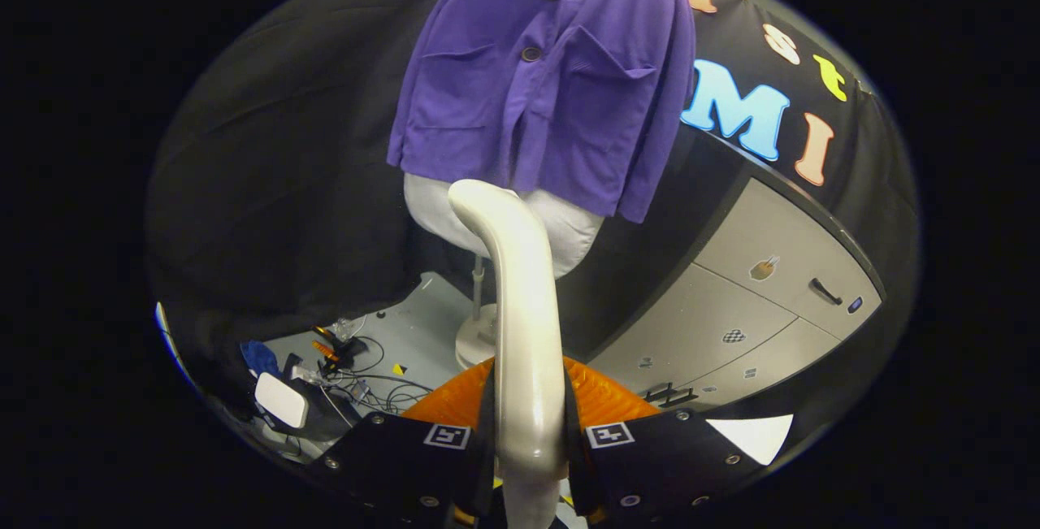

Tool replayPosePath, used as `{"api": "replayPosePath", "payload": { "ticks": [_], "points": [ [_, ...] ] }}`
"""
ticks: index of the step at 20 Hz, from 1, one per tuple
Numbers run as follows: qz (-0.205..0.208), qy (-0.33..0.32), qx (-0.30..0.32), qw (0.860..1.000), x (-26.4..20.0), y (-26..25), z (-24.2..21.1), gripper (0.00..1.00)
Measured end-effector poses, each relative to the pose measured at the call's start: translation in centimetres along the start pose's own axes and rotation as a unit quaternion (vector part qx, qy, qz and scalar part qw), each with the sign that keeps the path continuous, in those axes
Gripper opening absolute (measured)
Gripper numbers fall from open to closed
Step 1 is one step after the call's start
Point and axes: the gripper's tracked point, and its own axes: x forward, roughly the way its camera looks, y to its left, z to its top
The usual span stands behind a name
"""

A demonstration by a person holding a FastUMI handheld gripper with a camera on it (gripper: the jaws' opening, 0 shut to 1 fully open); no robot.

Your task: Iron the clothes twice with a garment steamer, once on the left side and once on the right side.

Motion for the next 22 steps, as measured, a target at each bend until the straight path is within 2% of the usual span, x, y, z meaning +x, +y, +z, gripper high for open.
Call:
{"api": "replayPosePath", "payload": {
  "ticks": [3, 7, 10, 17, 22],
  "points": [
    [0.028, -0.025, -0.023, 0.999, -0.5, 2.7, 3.1, 0.37],
    [0.075, -0.086, -0.052, 0.992, -3.5, 6.7, 9.9, 0.37],
    [0.091, -0.151, -0.059, 0.983, -6.5, 7.2, 16.0, 0.37],
    [0.065, -0.298, -0.042, 0.951, -12.9, 4.0, 29.8, 0.37],
    [0.026, -0.379, -0.008, 0.925, -16.9, 0.6, 36.8, 0.37]
  ]
}}
